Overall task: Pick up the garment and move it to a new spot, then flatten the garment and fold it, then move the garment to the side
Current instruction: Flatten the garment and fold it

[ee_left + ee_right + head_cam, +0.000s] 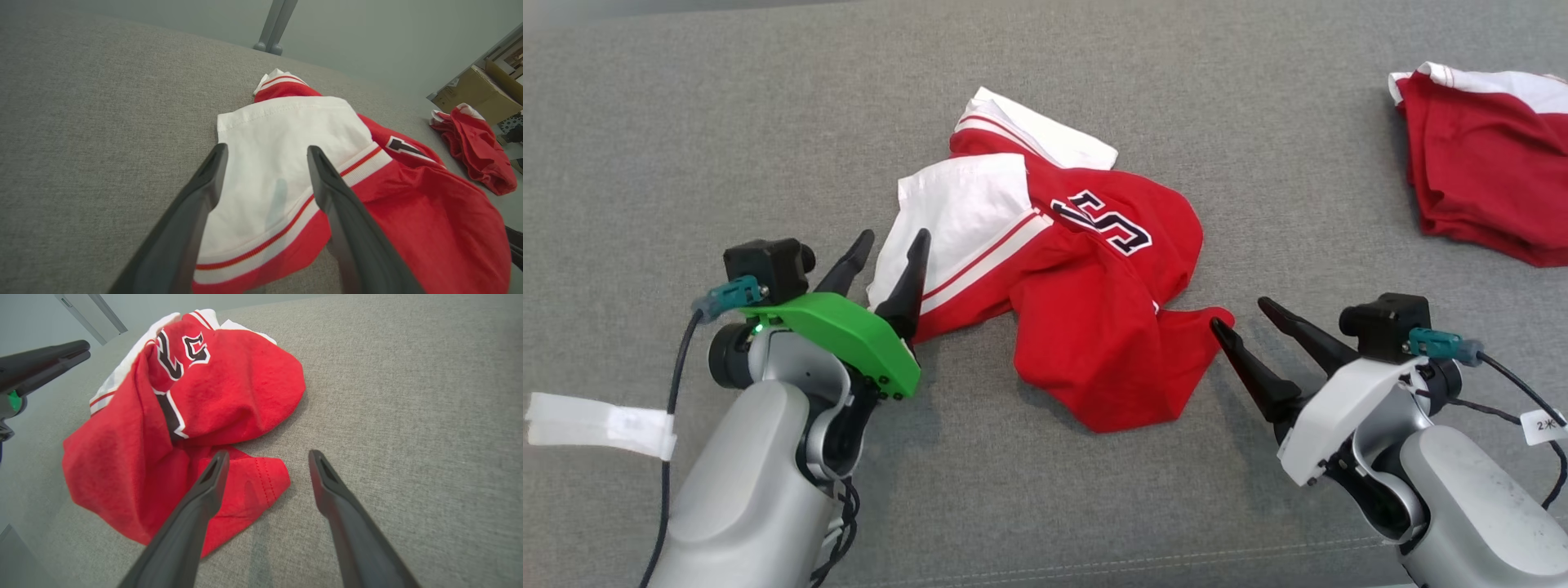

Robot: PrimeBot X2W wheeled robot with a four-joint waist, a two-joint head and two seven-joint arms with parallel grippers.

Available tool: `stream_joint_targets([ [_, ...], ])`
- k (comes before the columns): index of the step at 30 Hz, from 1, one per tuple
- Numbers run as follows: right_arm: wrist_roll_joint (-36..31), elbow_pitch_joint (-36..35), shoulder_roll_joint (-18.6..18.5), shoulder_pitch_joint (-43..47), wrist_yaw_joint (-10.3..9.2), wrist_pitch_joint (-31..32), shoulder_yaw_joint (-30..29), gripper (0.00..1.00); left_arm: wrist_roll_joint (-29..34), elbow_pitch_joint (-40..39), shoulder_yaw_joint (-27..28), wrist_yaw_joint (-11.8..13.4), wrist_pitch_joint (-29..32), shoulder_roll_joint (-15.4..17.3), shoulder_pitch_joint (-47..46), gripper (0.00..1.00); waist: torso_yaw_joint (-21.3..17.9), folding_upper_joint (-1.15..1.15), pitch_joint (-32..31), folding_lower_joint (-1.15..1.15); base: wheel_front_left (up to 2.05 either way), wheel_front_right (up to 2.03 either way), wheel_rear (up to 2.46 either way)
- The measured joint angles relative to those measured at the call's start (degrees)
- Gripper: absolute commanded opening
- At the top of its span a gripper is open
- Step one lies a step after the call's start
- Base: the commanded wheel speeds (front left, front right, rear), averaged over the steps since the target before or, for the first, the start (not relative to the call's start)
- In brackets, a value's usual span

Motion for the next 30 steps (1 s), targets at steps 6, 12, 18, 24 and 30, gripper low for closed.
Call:
stream_joint_targets([
  [6, 0.00, 1.57, 1.37, -2.66, 0.24, 0.87, 1.54, 1.00, -3.24, 3.60, 2.67, 1.42, 4.27, 0.58, -1.79, 1.00, 0.26, 0.00, 2.49, 0.00, 0.00, 0.00, 0.00],
  [12, 0.22, 3.69, 1.70, -3.69, 0.68, 1.24, 2.15, 1.00, -5.95, 5.10, 2.97, 1.11, 6.92, 0.20, -1.99, 1.00, 0.07, 0.00, 3.69, 0.00, 0.00, 0.00, 0.00],
  [18, 0.57, 5.22, 1.91, -4.08, 0.69, 1.23, 3.21, 0.95, -6.98, 5.19, 2.72, -0.18, 7.62, -0.14, -2.04, 0.87, 0.12, 0.00, 3.77, 0.00, 0.00, 0.00, 0.00],
  [24, 1.08, 6.37, 3.07, -5.09, 0.96, 1.23, 4.91, 0.00, -7.97, 5.65, 2.30, -0.90, 8.55, -0.34, -2.04, 0.27, 0.44, 0.00, 3.49, 0.00, 0.00, 0.00, 0.00],
  [30, 1.49, 7.35, 3.13, -5.36, 1.19, 1.18, 5.72, 0.00, -8.54, 6.08, 1.69, -1.67, 9.06, -0.46, -2.04, 0.00, 0.96, 0.00, 3.03, 0.00, 0.00, 0.00, 0.00],
])
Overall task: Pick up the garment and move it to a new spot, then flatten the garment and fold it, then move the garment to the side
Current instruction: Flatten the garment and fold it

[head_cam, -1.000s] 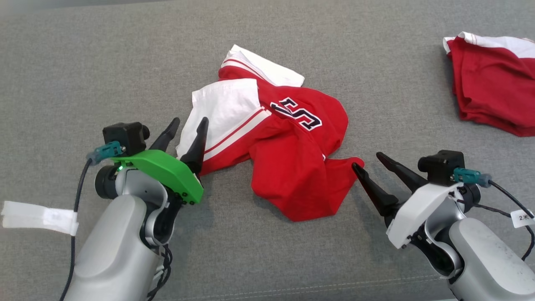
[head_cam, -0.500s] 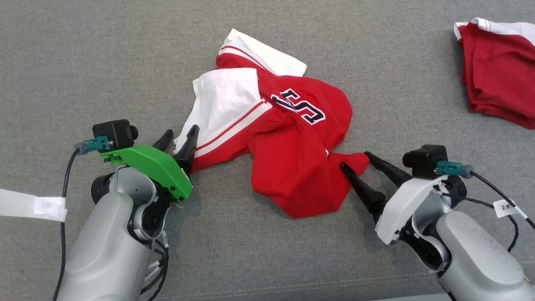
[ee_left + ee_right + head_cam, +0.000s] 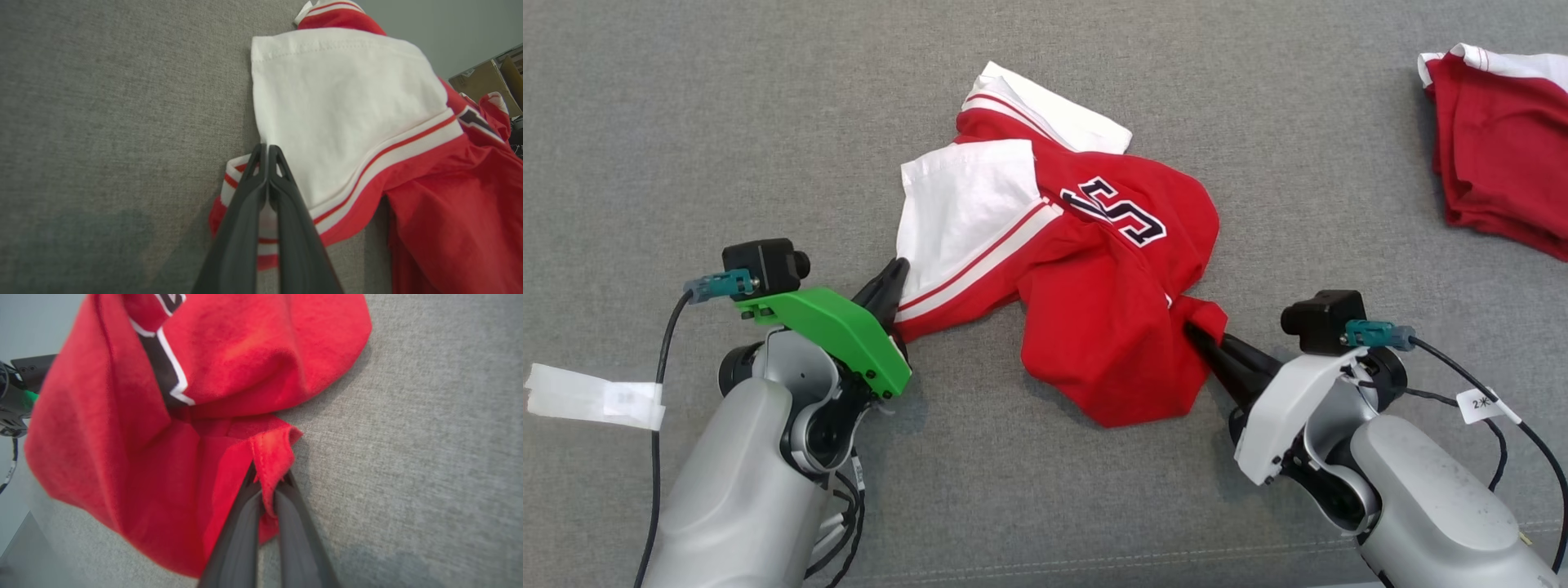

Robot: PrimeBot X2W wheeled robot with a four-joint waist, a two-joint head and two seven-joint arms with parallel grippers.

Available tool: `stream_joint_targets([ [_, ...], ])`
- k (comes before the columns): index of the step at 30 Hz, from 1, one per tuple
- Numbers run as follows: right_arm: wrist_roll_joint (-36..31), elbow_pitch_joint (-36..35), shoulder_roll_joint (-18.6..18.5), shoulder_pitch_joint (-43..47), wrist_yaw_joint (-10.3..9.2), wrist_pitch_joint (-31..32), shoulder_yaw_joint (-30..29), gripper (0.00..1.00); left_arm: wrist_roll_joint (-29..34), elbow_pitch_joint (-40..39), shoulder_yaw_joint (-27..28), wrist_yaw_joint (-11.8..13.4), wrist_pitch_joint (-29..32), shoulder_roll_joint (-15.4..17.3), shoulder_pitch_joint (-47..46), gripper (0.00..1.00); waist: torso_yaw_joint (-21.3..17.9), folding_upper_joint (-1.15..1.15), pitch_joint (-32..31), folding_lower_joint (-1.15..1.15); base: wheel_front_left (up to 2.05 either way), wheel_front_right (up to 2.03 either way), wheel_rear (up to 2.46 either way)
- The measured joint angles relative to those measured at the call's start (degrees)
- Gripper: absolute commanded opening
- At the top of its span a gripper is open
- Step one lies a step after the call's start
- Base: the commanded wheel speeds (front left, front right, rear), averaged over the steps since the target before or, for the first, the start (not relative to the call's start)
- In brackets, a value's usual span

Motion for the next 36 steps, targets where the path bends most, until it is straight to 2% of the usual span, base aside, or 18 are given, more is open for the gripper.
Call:
stream_joint_targets([
  [12, 2.85, 0.05, 0.46, -2.50, 0.01, -6.41, -3.23, 0.00, 0.68, -3.85, 3.14, -1.81, -7.09, 0.32, -1.83, 0.00, 0.09, 0.00, -2.35, 0.00, 0.00, 0.00, 0.00],
  [22, 5.59, -3.87, -0.91, -6.26, 0.01, -14.36, -12.07, 0.00, 3.33, -10.13, 5.95, -3.00, -15.08, 3.33, -2.64, 0.00, -0.64, 0.00, -5.92, 0.00, 0.00, 0.00, 0.00],
  [25, 6.66, -4.53, -2.34, -5.99, 0.00, -15.10, -14.17, 0.00, 3.32, -11.65, 5.19, -3.23, -14.95, 3.63, -2.27, 0.00, -0.98, 0.00, -6.85, 0.00, 0.00, 0.00, 0.00],
  [29, 9.31, -5.27, -3.89, -2.76, -0.16, -14.95, -16.30, 0.00, 2.26, -12.70, 3.31, -3.50, -11.26, 4.10, 2.33, 0.00, -1.36, 0.00, -7.66, 0.00, 0.00, 0.00, 0.00],
  [36, 13.84, -3.34, -4.16, 7.90, -0.52, -10.07, -14.65, 0.00, -0.73, -12.71, -1.23, -3.54, -4.35, 4.71, 12.77, 0.00, -1.59, 0.00, -7.43, 0.00, 0.00, 0.00, 0.00],
])
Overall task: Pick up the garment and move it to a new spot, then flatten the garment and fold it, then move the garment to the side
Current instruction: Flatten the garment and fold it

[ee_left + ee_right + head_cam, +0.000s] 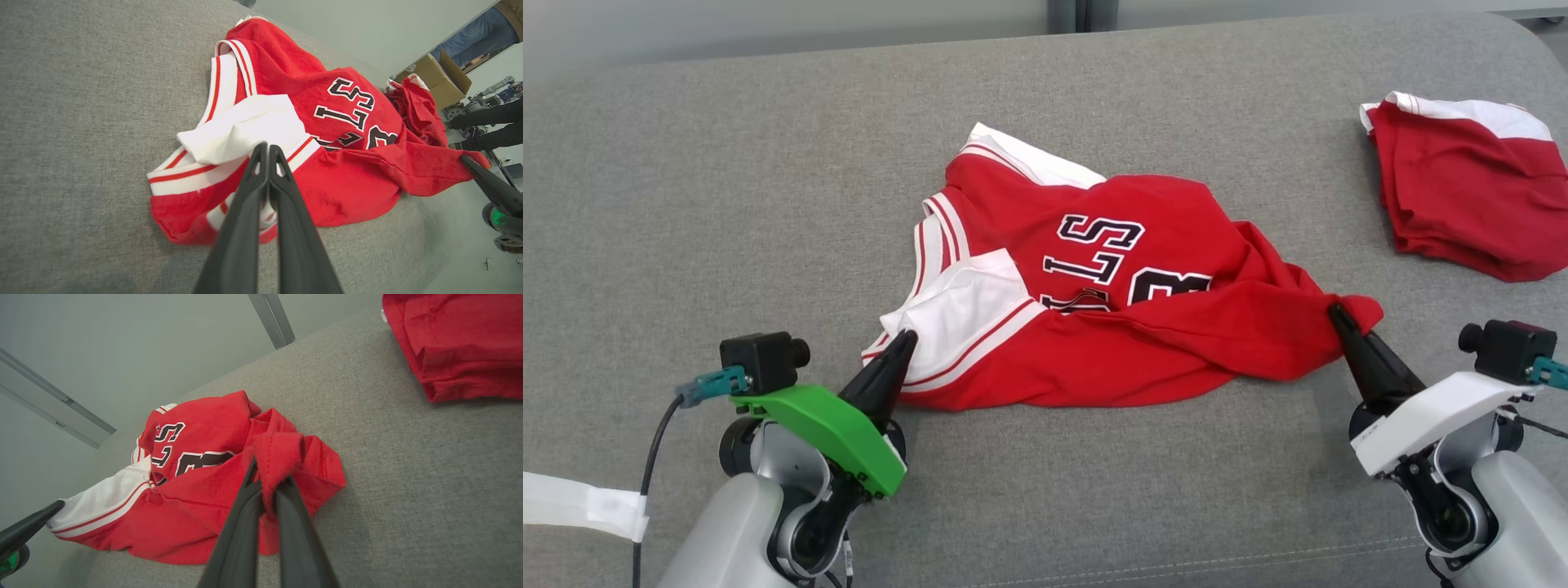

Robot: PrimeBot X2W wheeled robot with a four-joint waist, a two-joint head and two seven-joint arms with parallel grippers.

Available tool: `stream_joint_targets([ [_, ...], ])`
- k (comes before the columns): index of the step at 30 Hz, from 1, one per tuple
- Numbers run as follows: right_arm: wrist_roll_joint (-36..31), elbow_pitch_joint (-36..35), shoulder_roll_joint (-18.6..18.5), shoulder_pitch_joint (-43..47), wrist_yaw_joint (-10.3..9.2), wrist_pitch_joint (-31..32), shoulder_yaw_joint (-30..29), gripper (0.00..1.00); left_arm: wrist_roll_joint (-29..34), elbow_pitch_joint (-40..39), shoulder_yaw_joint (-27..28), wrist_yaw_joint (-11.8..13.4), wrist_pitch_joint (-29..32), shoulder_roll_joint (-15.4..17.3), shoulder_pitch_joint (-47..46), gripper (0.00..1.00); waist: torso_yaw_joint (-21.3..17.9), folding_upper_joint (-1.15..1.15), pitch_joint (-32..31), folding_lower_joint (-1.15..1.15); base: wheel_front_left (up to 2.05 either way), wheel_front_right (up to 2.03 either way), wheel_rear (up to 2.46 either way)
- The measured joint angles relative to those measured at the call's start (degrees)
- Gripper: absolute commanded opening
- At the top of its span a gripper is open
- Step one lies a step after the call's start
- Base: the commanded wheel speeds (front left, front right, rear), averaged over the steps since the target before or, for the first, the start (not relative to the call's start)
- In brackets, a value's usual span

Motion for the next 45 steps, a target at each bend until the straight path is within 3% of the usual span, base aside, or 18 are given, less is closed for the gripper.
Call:
stream_joint_targets([
  [4, 0.93, -0.16, 0.07, 1.63, 0.01, 1.82, 1.60, 0.00, -0.03, -2.65, -0.11, -0.01, 0.51, 0.57, 0.25, 0.00, -0.06, 0.00, 0.93, 0.00, 0.00, 0.00, 0.00],
  [8, 1.57, -0.99, 0.60, -2.22, 0.03, 2.41, 2.04, 0.00, -0.03, -4.20, 1.01, -0.01, 1.09, 1.05, -3.26, 0.00, -0.26, 0.00, 2.11, 0.00, 0.00, 0.00, 0.00],
  [19, 4.43, 0.93, 0.82, -30.39, 0.26, 8.60, -1.68, 0.00, 3.08, -0.21, 3.38, 0.65, 9.67, 5.25, -29.92, 0.00, -0.95, 0.00, 6.04, 0.00, 0.00, 0.00, 0.00],
  [25, 8.68, 1.62, 4.10, -44.72, -1.15, 4.20, -10.56, 0.00, 8.02, -3.07, 8.26, -0.15, 1.10, 6.16, -46.18, 0.00, -1.29, 0.00, 6.79, 0.00, 0.00, 0.00, 0.00],
  [27, 8.90, -0.11, 3.46, -48.85, -0.93, 1.63, -12.27, 0.00, 7.99, -4.67, 8.72, -0.76, -1.30, 5.82, -49.83, 0.00, -1.08, 0.00, 6.66, 0.00, 0.00, 0.00, 0.00],
  [32, 8.87, 1.90, 3.49, -43.87, 0.02, 1.07, -8.31, 0.00, 5.72, -3.56, 7.77, -1.04, -2.83, 4.12, -43.46, 0.00, -0.62, 0.00, 6.39, 0.00, 0.00, 0.00, 0.00],
  [40, 11.55, 8.28, 3.74, -16.29, 0.02, -0.31, -9.00, 0.00, -1.40, -0.05, 4.21, -1.21, -5.39, -1.68, -15.47, 0.00, 0.99, 0.00, 5.98, 0.00, 0.00, 0.00, 0.00],
  [45, 13.70, 9.46, 4.53, -6.53, 0.05, -1.81, -8.82, 0.00, -2.74, 1.63, 4.63, -1.27, -8.86, -2.12, -5.17, 0.00, 1.98, 0.00, 5.56, 0.00, 0.00, 0.00, 0.00],
])
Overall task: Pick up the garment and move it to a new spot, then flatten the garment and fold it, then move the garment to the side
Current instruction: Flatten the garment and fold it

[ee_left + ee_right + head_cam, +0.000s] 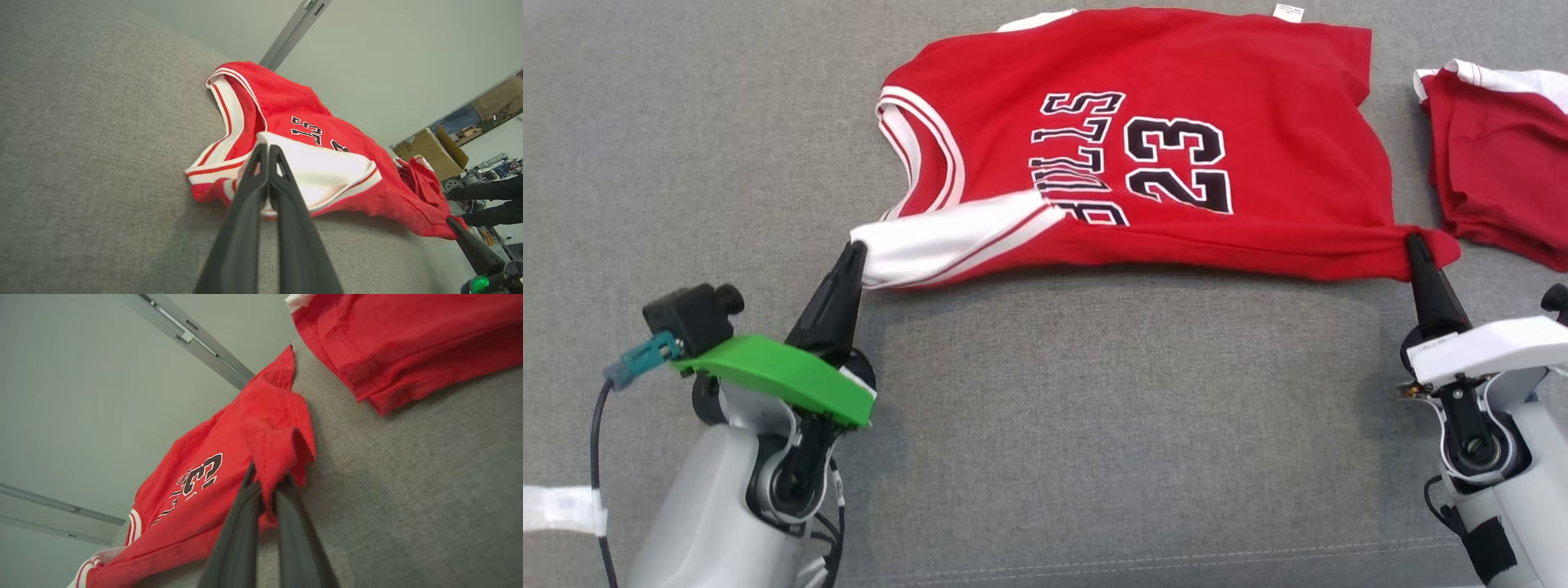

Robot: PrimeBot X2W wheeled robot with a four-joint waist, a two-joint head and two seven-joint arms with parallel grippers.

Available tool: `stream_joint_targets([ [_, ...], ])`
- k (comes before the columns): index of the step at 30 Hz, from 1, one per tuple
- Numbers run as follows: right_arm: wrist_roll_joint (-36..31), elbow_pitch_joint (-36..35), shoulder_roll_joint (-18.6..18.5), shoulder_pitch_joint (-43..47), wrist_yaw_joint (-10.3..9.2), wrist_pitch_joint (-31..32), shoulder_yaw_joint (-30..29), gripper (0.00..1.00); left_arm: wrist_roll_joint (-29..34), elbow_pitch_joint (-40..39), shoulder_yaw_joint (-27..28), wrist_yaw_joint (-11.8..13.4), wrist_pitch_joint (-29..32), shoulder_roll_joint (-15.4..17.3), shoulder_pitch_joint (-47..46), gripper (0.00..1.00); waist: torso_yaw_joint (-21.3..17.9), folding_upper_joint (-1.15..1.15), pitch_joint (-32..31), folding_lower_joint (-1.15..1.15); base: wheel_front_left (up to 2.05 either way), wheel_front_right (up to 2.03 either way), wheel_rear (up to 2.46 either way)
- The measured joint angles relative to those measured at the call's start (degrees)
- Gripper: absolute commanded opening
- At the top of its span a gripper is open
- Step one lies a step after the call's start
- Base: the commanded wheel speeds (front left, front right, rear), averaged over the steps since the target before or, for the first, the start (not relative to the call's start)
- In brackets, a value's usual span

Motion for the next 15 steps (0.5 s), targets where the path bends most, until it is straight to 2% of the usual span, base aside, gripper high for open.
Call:
stream_joint_targets([
  [5, 0.31, -1.29, -0.87, 3.03, 0.47, -1.75, 0.90, 0.00, -0.44, -1.94, -1.27, -0.68, -2.88, 0.22, 2.74, 0.00, 0.25, 0.00, -0.90, 0.00, 0.00, 0.00, 0.00],
  [10, 0.31, -4.72, -2.57, 5.01, 0.47, -2.02, 4.93, 0.00, 4.83, -4.83, -7.83, -0.76, -3.80, 4.92, 4.33, 0.00, 0.15, 0.00, -2.23, 0.00, 0.00, 0.00, 0.00],
  [15, 0.47, -6.54, -4.35, 6.14, 0.47, -2.78, 6.06, 0.00, 5.20, -5.33, -9.34, -0.76, -5.01, 6.83, 8.20, 0.00, -0.39, 0.00, -3.71, 0.00, 0.00, 0.00, 0.00],
])
